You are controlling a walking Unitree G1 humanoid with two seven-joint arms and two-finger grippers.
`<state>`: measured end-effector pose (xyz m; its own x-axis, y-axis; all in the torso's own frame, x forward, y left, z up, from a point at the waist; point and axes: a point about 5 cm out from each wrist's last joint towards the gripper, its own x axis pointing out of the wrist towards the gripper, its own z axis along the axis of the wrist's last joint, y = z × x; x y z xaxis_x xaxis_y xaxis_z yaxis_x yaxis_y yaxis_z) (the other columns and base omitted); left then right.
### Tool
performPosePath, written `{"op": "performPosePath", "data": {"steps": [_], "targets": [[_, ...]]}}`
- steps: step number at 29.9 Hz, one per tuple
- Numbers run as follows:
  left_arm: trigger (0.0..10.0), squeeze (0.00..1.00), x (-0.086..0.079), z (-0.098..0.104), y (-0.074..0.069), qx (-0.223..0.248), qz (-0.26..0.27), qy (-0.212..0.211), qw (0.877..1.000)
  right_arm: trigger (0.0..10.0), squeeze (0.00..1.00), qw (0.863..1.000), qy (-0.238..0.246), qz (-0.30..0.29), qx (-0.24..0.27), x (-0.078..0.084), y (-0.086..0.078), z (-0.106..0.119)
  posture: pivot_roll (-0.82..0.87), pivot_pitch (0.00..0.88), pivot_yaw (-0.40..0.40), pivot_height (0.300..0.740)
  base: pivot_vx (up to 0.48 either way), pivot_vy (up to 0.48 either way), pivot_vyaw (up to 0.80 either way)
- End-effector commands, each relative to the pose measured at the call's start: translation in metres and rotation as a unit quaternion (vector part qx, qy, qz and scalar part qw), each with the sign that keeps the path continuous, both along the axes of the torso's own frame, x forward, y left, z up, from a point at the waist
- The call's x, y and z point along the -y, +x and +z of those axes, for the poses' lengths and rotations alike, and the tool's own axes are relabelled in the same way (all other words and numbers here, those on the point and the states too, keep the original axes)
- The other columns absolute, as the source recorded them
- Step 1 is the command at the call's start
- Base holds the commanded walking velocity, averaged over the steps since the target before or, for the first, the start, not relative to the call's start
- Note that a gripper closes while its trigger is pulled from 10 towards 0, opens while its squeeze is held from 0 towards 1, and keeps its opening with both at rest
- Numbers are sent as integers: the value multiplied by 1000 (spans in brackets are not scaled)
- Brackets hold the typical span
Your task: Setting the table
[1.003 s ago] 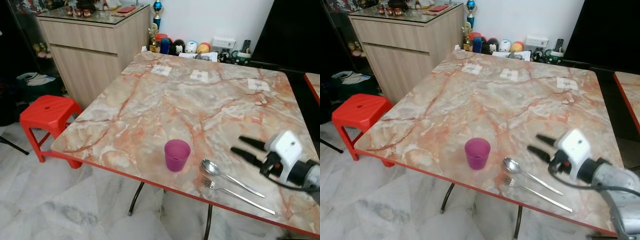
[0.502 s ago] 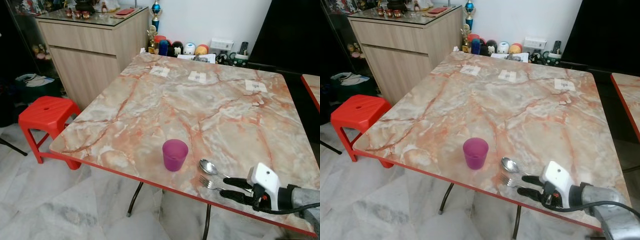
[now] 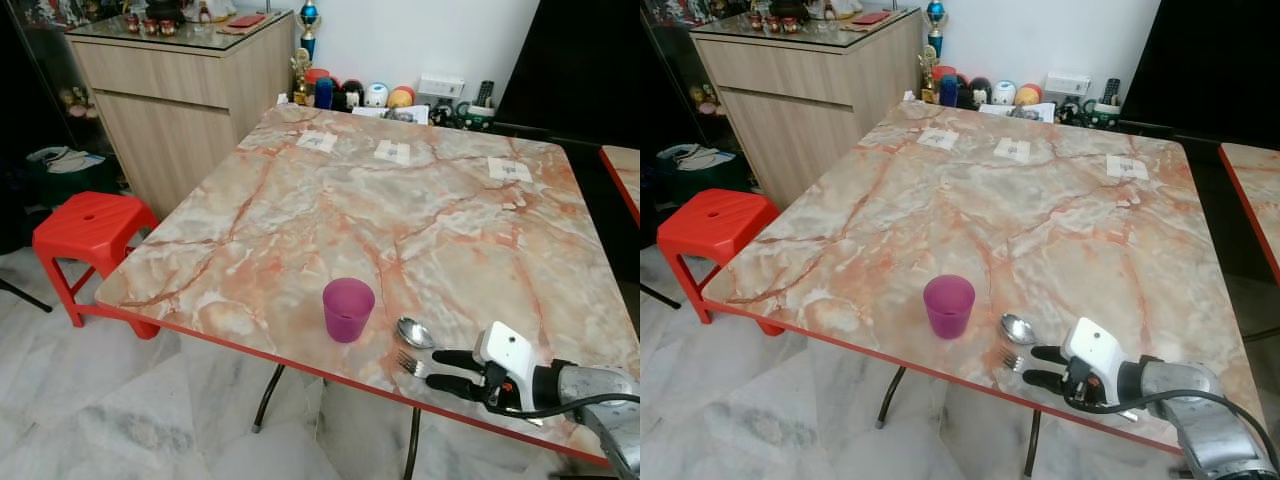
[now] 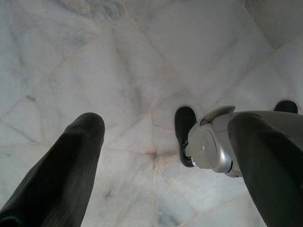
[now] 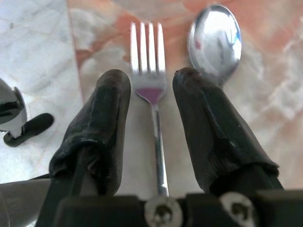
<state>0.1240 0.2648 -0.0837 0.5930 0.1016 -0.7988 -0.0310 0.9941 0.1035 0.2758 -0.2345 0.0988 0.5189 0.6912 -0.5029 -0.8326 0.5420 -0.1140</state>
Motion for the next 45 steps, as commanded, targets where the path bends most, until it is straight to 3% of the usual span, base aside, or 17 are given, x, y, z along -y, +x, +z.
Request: {"op": "performPosePath", "data": {"steps": [1, 23, 42, 43, 44, 45], "targets": [[10000, 0, 1, -3, -7, -19, -3, -4, 1000, 10000, 0, 1000, -3, -1, 0, 1, 1, -2, 19, 102, -12, 740, 0, 0, 0], [10000, 0, 0, -3, -8, -20, -2, -7, 1000, 10000, 0, 1000, -18, -1, -5, 1, 6, -10, 22, 111, -11, 740, 0, 0, 0], [10000, 0, 0, -3, -8, -20, -2, -9, 1000, 10000, 0, 998, -46, 16, -47, 1, -4, -27, 25, 100, -16, 740, 0, 0, 0], [10000, 0, 0, -3, -8, -20, -2, -9, 1000, 7686, 0, 998, -45, 20, -51, 0, -6, -28, 26, 100, -16, 740, 0, 0, 0], [10000, 0, 1, -3, -8, -20, -1, -9, 1000, 863, 0, 997, -44, 21, -53, -1, -6, -29, 27, 100, -16, 740, 0, 0, 0], [10000, 0, 1, -3, -8, -20, -1, -9, 1000, 863, 0, 997, -44, 21, -53, -1, -6, -29, 27, 100, -16, 740, 0, 0, 0]]}}
